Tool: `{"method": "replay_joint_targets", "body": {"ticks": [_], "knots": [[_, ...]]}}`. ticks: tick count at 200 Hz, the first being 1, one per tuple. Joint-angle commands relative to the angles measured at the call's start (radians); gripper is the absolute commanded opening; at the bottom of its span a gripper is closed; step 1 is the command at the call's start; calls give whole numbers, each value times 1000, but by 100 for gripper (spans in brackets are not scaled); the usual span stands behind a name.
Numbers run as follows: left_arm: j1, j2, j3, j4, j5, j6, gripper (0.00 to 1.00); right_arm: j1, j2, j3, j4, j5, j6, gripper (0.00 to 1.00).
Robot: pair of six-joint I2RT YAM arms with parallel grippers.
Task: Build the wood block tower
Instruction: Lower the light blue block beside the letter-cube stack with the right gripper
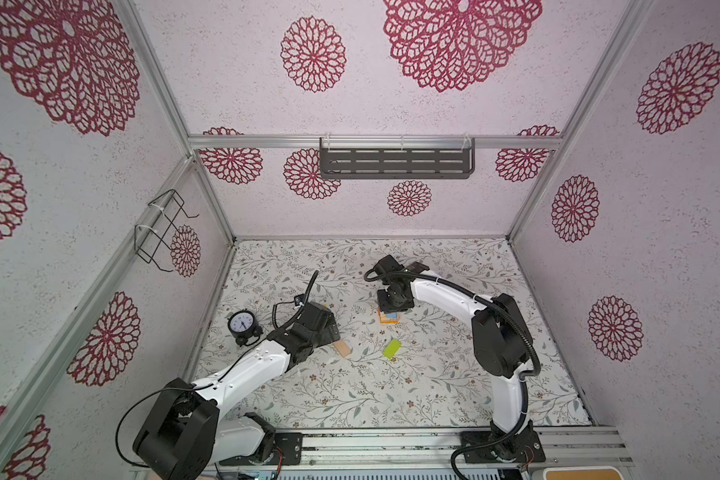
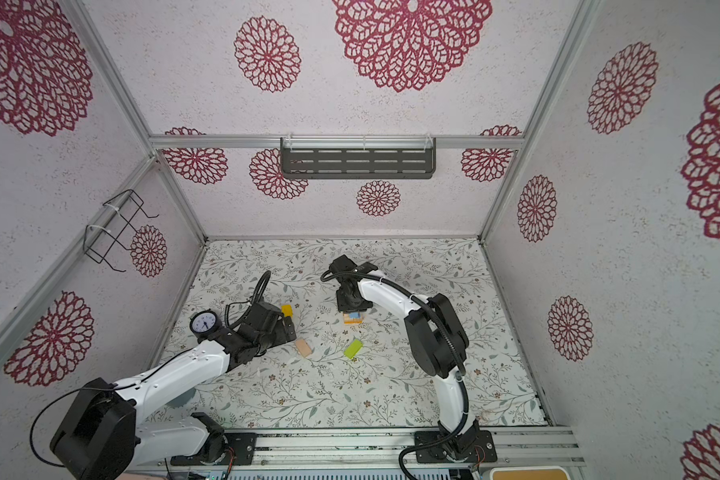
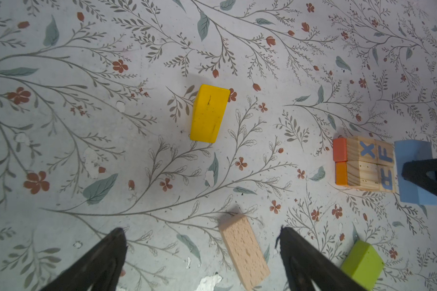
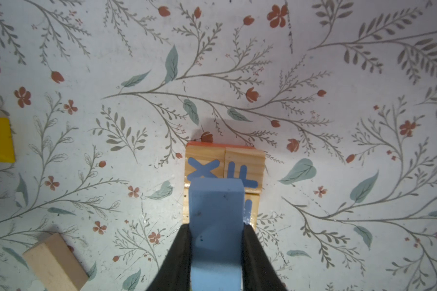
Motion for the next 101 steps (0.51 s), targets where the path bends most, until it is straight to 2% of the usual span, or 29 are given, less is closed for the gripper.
{"method": "replay_joint_targets", "body": {"ticks": [1, 101], "knots": [[6, -5, -13, 41, 6, 3, 97, 18, 12, 55, -48, 24, 23, 21], [19, -16, -42, 66, 26, 6, 97, 25, 62, 92, -66, 48, 26, 21]]}}
